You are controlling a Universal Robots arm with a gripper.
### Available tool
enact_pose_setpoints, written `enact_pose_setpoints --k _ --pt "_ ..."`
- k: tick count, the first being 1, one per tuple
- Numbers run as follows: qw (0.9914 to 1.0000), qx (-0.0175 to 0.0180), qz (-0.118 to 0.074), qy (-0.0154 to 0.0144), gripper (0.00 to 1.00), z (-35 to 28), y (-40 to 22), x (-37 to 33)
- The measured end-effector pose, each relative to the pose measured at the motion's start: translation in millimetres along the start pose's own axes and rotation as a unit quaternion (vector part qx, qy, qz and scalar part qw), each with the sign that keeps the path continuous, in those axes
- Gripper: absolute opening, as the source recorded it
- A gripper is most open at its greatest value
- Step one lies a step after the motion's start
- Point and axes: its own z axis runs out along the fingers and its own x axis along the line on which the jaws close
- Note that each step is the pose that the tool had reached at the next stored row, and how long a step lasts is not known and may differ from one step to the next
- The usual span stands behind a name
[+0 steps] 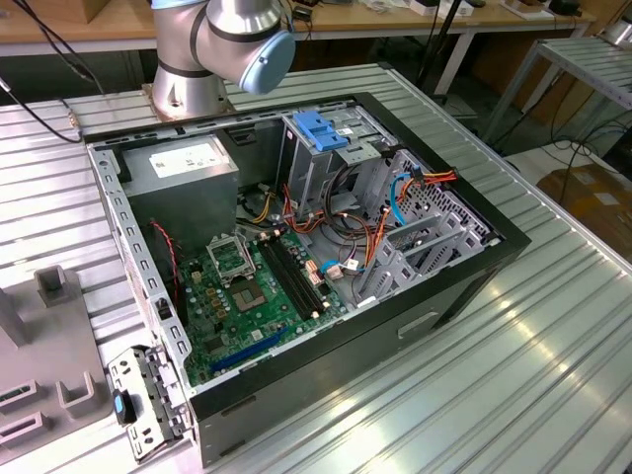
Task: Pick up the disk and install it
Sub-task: 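Pick up the disk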
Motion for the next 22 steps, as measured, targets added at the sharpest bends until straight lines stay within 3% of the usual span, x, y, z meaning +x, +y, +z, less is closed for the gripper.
enact_pose_setpoints --k 1,2,4,8,16,22 --pt "0.99997 0.0009 -0.008 0.0008 0.36 0.3 0.0 0.0" --pt "0.99989 0.0016 -0.015 0.0013 0.42 0.6 0.0 0.0" --pt "0.99949 0.0031 -0.032 0.0021 0.42 1.2 -0.1 0.0" --pt "0.99775 0.0048 -0.067 0.0016 0.42 2.7 -0.1 -0.1" --pt "0.99722 0.0073 -0.074 0.0012 0.42 6.7 0.4 -1.1" --pt "0.99688 0.0079 -0.079 0.0035 0.42 11.4 1.8 -5.6"
